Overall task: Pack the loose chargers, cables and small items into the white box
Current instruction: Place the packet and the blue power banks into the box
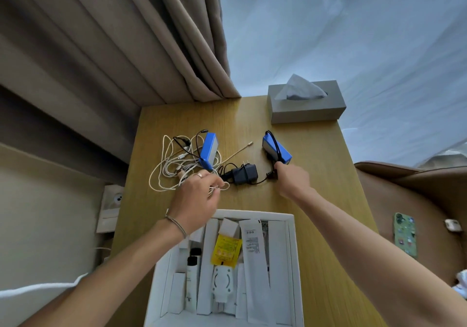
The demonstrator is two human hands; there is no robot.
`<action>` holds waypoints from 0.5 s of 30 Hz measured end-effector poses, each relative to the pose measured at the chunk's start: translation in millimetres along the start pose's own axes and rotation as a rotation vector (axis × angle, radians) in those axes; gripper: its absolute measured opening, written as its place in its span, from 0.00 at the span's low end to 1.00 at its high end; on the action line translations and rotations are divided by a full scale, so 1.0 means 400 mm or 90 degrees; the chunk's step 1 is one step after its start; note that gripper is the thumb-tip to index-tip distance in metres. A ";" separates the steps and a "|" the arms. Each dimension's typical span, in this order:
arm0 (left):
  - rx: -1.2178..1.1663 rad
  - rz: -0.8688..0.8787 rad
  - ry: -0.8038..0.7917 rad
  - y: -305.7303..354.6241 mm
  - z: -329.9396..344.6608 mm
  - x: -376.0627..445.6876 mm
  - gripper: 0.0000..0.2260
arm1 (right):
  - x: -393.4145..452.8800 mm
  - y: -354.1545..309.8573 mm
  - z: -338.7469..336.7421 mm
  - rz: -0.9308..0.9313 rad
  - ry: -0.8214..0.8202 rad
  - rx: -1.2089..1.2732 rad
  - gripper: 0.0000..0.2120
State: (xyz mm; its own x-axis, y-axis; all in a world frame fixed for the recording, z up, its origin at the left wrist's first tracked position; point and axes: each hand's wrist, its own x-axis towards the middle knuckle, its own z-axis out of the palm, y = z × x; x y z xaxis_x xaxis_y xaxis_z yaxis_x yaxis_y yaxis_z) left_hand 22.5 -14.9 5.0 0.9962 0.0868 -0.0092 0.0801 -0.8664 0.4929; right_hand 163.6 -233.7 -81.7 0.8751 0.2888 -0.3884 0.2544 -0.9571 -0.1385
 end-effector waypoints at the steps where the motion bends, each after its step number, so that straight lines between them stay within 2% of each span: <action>1: 0.009 -0.016 -0.011 -0.011 0.002 0.009 0.06 | 0.004 -0.003 0.005 -0.002 0.001 -0.022 0.11; 4: 0.038 -0.080 -0.064 -0.047 0.016 0.032 0.06 | 0.009 -0.008 0.021 -0.015 0.013 -0.077 0.08; 9: 0.063 -0.182 -0.103 -0.107 0.045 0.055 0.06 | 0.014 -0.005 0.035 -0.055 0.010 -0.142 0.08; 12: 0.057 -0.265 -0.082 -0.150 0.053 0.070 0.08 | 0.019 0.000 0.031 -0.078 0.023 -0.102 0.02; 15: 0.025 -0.332 -0.011 -0.199 0.058 0.097 0.12 | 0.016 -0.004 0.019 -0.118 0.028 0.008 0.08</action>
State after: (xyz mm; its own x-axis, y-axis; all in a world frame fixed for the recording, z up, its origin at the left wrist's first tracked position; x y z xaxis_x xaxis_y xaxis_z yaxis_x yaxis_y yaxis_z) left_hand 55.6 46.2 -54.9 0.8238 0.5040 -0.2595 0.5669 -0.7280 0.3856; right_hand 165.7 -230.1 -90.7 0.8304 0.4592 -0.3156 0.4086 -0.8869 -0.2154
